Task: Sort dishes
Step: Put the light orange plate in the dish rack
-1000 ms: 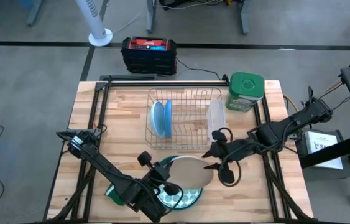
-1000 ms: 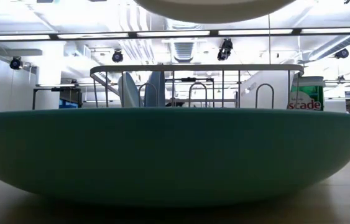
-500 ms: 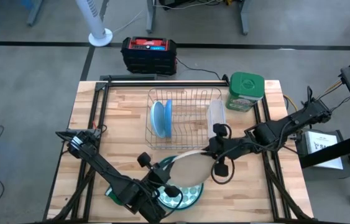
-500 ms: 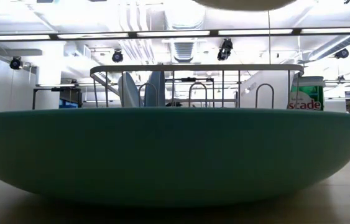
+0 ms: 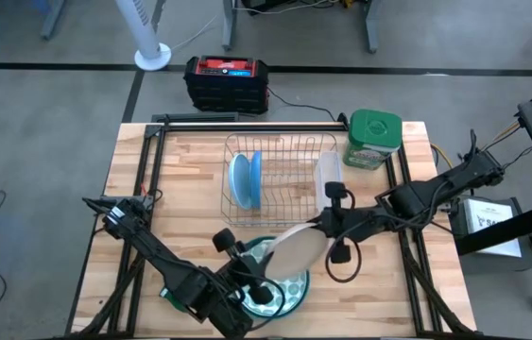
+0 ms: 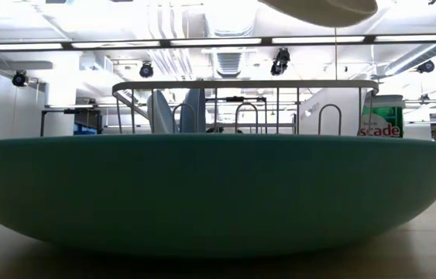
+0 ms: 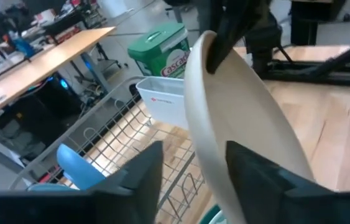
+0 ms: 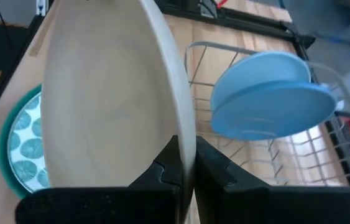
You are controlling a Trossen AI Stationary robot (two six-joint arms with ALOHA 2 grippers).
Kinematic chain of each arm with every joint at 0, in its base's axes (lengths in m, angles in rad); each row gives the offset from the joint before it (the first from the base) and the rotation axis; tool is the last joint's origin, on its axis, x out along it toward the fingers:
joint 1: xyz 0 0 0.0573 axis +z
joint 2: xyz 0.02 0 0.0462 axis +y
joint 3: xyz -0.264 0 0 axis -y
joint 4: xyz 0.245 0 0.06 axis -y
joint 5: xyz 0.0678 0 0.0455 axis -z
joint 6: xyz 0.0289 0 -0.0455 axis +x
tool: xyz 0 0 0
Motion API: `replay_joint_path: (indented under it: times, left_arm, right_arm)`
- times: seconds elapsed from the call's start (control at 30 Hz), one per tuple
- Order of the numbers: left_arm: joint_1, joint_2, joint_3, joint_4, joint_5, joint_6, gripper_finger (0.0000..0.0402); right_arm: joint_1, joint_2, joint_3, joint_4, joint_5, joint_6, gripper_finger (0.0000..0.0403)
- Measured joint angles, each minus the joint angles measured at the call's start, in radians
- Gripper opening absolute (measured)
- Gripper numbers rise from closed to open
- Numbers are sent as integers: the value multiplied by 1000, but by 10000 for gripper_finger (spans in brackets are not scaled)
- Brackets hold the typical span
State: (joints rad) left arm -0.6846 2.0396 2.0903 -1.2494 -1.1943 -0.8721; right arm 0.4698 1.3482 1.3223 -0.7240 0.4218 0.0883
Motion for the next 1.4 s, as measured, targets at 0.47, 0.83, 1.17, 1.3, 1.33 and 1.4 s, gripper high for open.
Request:
replay_joint_path:
  times: [0.47,0.83,1.17,1.3,1.33,1.4]
  left_arm:
    - [-9,-3,83,-270,37,-76,244]
    - [-27,-10,73,-324,37,-46,245]
    - [-46,-13,10,-322,37,-5,245]
    - [-46,-22,-23,-322,35,7,245]
    - [-46,-29,-39,-322,35,2,245]
    - [-46,-52,-80,-322,35,-23,245]
  right_arm:
    - [-15,-92,90,-132,27,-150,7]
    - [-64,-183,130,-118,129,-687,7]
    - [-216,-190,130,-56,43,-1315,7]
    - [-337,-182,130,-31,-162,-1444,3]
    - [-370,-177,130,-20,-210,-1467,2]
    - [-432,-164,129,10,-294,-1500,2]
